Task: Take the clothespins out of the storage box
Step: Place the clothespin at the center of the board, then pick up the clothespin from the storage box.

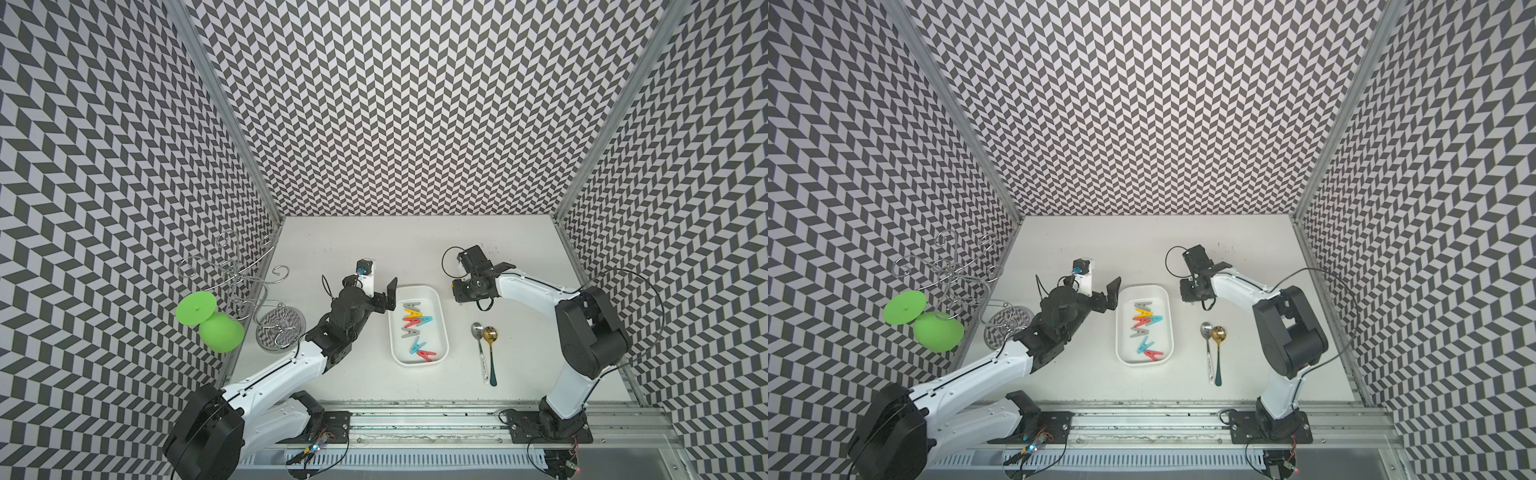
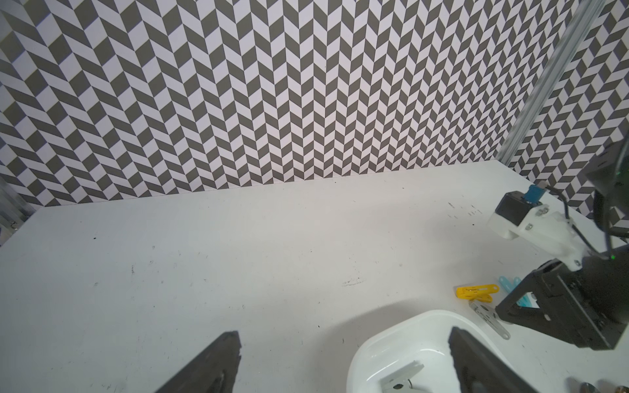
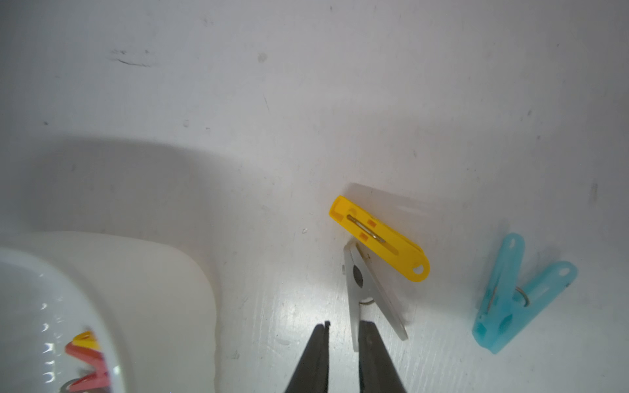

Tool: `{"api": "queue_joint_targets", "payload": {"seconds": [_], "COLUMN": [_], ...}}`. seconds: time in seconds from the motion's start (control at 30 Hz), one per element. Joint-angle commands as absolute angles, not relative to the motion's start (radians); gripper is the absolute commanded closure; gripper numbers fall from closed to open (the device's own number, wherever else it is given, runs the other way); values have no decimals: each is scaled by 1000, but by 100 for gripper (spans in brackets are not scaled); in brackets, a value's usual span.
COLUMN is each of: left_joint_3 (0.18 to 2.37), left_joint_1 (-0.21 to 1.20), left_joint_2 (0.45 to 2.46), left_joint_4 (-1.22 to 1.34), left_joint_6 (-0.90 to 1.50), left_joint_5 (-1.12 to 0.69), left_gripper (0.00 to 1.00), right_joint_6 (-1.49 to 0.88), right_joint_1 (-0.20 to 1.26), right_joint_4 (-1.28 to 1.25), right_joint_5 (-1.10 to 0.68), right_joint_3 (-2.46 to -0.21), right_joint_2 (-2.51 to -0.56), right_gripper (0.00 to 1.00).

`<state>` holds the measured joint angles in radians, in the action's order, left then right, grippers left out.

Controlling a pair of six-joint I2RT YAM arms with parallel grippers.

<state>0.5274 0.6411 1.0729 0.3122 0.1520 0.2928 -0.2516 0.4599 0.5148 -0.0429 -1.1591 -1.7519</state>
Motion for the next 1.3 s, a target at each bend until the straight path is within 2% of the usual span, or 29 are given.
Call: {"api": "queue_joint_targets", "payload": {"seconds": [0.0, 0.4, 0.63, 0.87, 1.27], "left_joint_3": [525, 525, 523, 522, 519], "left_joint_1": [643, 643, 644, 643, 643], "left_joint_2": [1055, 1062, 1054, 1050, 1048], "left_joint_4": [337, 341, 341, 340, 340], "left_joint_6": [162, 164, 167, 169, 167], "left_joint_5": [278, 270, 268, 267, 272], "left_gripper": [1, 0, 0, 0, 0], "right_joint_6": [-160, 107, 211, 282, 272], "right_joint_1": [470, 665, 763, 804, 807], "right_joint_4": [466, 449, 490, 531, 514], "right_joint_5": [-86, -143, -38, 93, 34], "right_joint_3": [-1204, -1232, -1276, -1323, -1364], "right_joint_2": [-1677, -1643, -1717, -1821, -1927], "right_gripper": [78, 75, 73, 72, 73]}}
